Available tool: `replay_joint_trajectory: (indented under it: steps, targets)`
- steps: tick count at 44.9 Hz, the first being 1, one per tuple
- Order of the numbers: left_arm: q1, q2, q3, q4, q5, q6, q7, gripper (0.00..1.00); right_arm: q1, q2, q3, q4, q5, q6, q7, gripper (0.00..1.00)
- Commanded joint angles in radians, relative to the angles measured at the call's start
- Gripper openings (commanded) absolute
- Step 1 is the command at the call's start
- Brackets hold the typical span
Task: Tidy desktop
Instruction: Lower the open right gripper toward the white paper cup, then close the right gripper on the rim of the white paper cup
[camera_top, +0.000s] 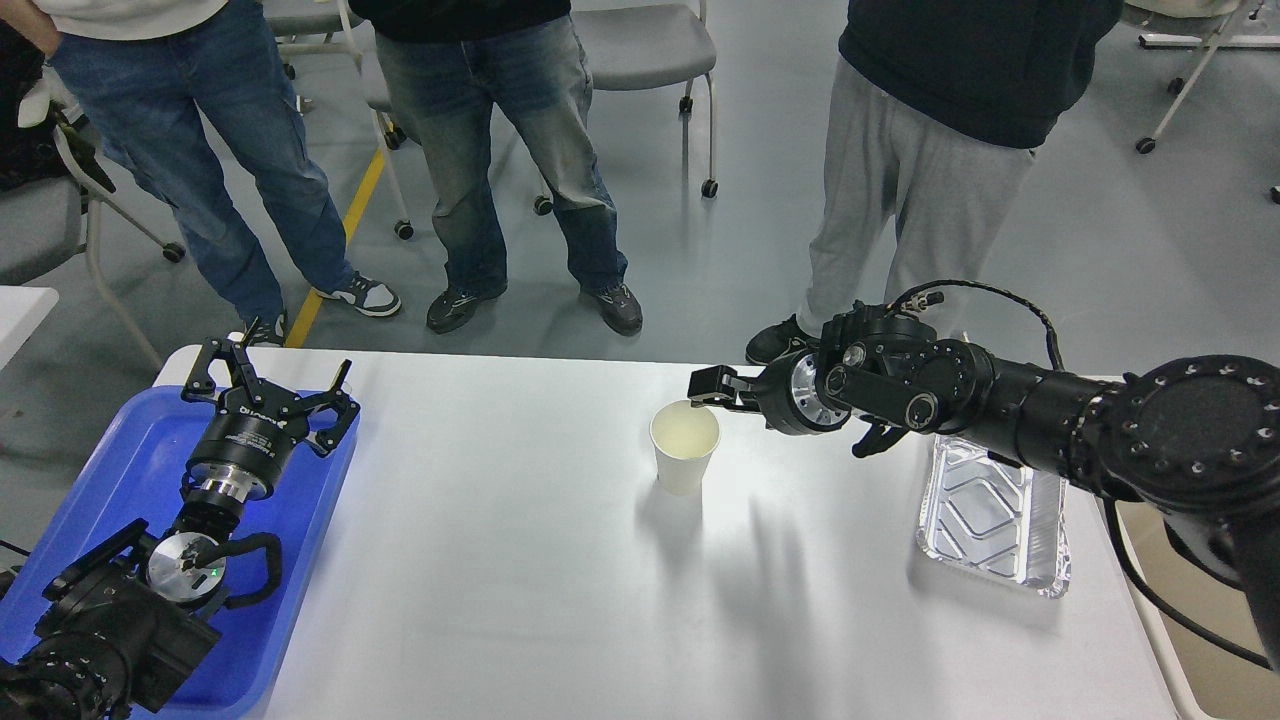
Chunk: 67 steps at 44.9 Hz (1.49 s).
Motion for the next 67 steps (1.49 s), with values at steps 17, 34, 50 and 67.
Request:
replay_joint_trajectory:
  steps: [17,34,50,67]
  targets:
    - [0.000,0.001,0.000,0.000,0.000,0.000,0.000,1.00,-0.086,0.000,0.081,0.007,-0.053,-0.087,0.000,0.99]
    - [0.000,0.001,0.000,0.000,0.000,0.000,0.000,1.00,-0.119,0.000,0.122,0.016,-0.053,-0.153,0.005,0.99]
    - [0.000,0.001,0.000,0.000,0.000,0.000,0.000,1.00,-0.143,0.000,0.145,0.016,-0.054,-0.165,0.005,0.99]
    - [0.000,0.001,-0.002,0.000,0.000,0.000,-0.002,1.00,-0.194,0.000,0.150,0.016,-0.113,-0.207,0.005,0.98]
